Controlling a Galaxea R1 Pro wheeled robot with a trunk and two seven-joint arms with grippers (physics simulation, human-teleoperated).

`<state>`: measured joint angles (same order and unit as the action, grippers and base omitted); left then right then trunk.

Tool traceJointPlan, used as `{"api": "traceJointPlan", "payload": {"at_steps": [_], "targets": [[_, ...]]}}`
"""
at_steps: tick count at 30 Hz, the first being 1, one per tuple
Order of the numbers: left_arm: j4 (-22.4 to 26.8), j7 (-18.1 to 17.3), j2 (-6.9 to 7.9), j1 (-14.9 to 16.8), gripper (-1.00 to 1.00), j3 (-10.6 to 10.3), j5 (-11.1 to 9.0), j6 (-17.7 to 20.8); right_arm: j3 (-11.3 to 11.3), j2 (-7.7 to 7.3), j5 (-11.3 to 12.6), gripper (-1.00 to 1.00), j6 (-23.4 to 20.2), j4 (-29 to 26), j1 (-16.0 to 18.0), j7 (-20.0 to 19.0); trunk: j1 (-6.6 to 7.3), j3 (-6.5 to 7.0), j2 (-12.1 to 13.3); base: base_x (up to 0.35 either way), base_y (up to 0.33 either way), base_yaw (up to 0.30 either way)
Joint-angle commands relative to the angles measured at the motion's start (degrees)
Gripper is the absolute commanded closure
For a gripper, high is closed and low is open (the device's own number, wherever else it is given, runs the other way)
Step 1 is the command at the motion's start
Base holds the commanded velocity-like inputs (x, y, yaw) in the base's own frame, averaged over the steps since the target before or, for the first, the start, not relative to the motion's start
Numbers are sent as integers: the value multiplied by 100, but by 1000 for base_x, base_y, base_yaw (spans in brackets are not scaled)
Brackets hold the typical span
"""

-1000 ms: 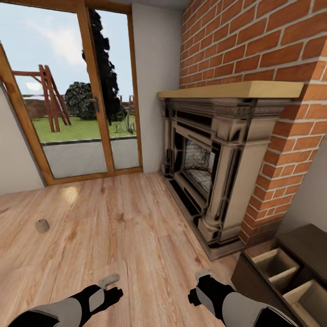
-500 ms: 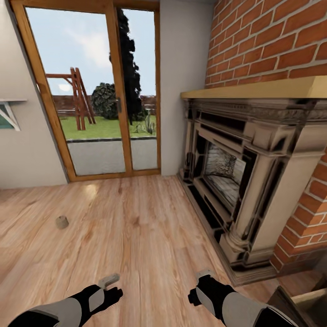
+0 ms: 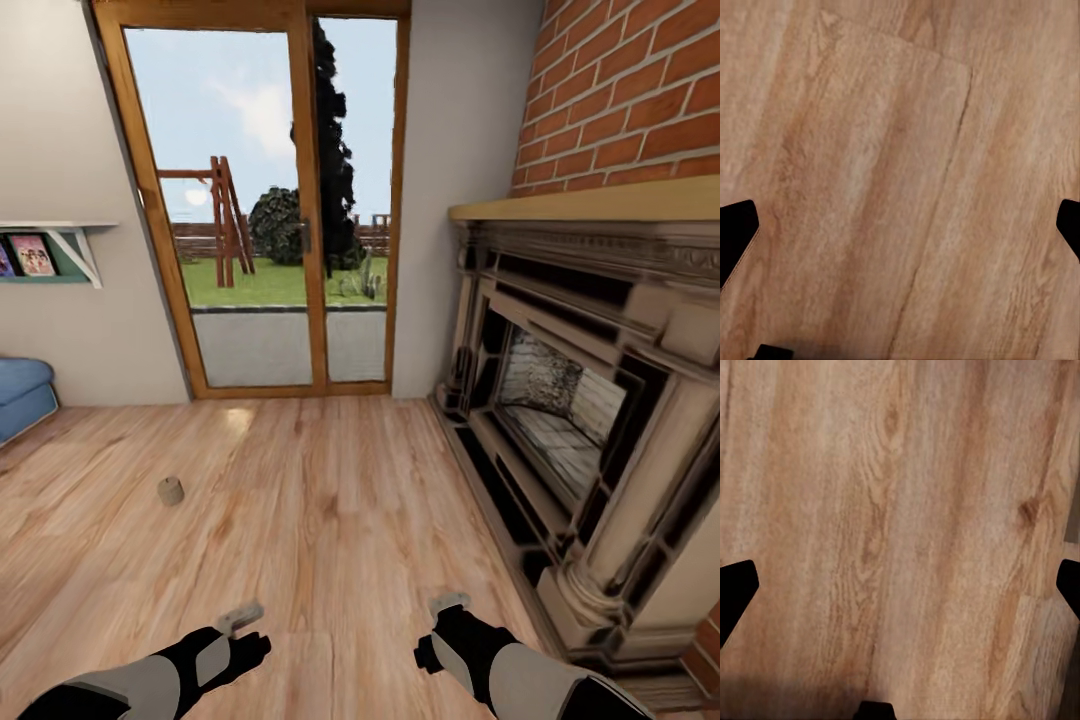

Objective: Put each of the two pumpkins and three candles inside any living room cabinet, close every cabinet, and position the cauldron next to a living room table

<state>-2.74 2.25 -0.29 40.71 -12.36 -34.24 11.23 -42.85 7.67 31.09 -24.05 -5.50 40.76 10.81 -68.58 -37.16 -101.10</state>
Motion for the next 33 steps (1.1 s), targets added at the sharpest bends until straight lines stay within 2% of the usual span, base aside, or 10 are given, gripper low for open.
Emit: {"api": "traceJointPlan", "payload": {"at_steps": [1,18,25,33], "targets": [[-7,12,-4,7,-100,-47,-56,13,-47,-3,59,-100,-30,-13,2,34,-3,0,-2,334,0,228],[-7,12,-6,7,-100,-47,-56,12,-48,-3,30,-100,-33,-13,2,27,-3,93,-2,334,0,231],[-7,12,-6,7,-100,-47,-56,12,-34,-3,-306,-100,-38,-13,1,8,-3,110,-2,334,0,127],[-7,12,-7,7,-100,-47,-56,13,-29,-4,-379,-100,-38,-13,2,-3,-3,121,-2,334,0,113]]}}
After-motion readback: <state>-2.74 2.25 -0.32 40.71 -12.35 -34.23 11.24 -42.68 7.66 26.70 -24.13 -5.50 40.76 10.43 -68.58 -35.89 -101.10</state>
